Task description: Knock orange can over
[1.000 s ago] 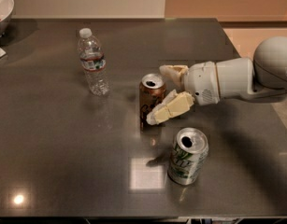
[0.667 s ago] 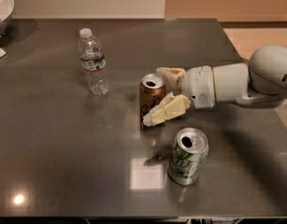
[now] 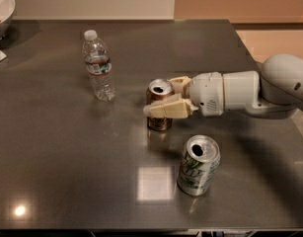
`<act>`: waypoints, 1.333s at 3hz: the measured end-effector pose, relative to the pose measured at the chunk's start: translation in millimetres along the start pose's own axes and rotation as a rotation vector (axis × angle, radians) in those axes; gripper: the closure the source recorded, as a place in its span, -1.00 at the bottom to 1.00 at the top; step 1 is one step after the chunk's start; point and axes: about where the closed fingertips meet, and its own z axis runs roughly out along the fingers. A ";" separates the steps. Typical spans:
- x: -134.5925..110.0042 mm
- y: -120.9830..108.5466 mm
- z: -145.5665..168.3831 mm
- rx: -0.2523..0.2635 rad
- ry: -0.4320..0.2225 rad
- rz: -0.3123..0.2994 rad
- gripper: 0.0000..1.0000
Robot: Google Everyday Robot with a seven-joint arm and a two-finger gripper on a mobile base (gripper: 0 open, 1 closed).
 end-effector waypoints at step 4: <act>-19.2 -19.2 -23.1 0.040 0.106 -0.032 1.00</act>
Offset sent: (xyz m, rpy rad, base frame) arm 0.0126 -0.0260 0.0197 -0.0369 0.0004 -0.0519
